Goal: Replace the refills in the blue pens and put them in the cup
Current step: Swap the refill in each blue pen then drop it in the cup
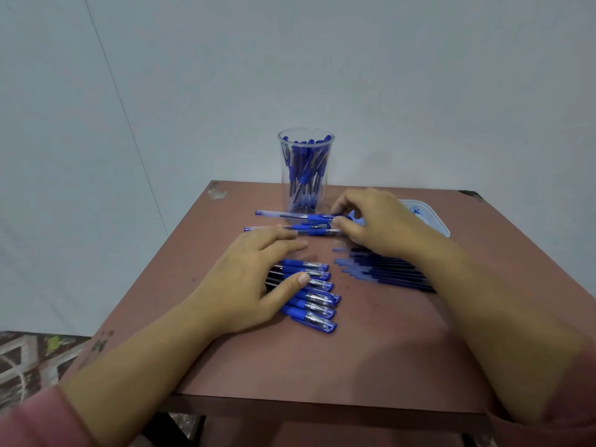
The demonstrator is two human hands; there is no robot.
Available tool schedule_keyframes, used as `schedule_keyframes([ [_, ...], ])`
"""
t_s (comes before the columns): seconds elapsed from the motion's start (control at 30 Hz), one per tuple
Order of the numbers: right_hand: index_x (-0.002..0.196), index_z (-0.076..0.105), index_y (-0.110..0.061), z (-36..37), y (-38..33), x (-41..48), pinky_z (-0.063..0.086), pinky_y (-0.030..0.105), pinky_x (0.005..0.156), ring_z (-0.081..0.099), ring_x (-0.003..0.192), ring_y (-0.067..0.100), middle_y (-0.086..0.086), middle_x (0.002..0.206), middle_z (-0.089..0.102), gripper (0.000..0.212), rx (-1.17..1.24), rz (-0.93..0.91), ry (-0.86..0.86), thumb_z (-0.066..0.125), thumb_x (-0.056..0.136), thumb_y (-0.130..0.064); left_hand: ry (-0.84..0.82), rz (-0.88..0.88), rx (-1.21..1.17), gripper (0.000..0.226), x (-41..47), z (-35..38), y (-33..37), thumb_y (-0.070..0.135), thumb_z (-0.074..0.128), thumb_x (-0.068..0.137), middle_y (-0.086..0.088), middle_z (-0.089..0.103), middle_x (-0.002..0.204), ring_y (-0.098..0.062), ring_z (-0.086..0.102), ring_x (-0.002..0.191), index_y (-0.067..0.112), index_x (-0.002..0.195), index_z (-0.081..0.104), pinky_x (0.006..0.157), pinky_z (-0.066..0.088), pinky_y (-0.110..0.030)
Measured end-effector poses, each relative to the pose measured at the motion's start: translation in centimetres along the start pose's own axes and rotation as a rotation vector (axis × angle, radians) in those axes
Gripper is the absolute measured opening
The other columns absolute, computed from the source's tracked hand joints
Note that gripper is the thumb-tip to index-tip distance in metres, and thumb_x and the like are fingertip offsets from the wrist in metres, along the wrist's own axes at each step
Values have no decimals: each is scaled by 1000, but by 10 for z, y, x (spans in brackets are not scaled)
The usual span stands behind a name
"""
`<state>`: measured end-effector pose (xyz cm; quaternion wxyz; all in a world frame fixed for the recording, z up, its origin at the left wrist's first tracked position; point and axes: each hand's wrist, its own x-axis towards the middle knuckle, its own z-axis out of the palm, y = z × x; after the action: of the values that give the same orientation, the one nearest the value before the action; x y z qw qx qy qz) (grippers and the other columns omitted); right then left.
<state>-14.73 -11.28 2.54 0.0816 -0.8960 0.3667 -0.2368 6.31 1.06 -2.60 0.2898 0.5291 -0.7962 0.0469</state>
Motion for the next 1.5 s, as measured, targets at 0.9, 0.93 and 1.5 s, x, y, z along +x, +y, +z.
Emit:
schedule_keyframes([
  [0.9,108,69,-29,11,2,-39,43,5,78,61,90,-5,-19,95,68,22,322,-17,113,67,87,-31,49,-41,-216,24,51,14,-10,54,62,86,31,59,78,7,54,66,44,107,58,60,39,-13],
  [0.93,108,69,-30,11,2,-38,43,5,77,62,90,-6,-19,95,68,21,331,-12,99,66,87,-31,32,-62,-246,22,51,14,-10,52,62,84,29,60,74,4,54,63,44,105,61,59,39,-15],
  [1.5,93,65,-37,8,-6,-44,47,19,67,63,78,6,-11,82,70,16,259,-7,108,63,91,-21,-139,-156,-451,25,50,7,-2,26,59,96,15,62,65,-2,54,58,47,107,65,59,41,-14],
])
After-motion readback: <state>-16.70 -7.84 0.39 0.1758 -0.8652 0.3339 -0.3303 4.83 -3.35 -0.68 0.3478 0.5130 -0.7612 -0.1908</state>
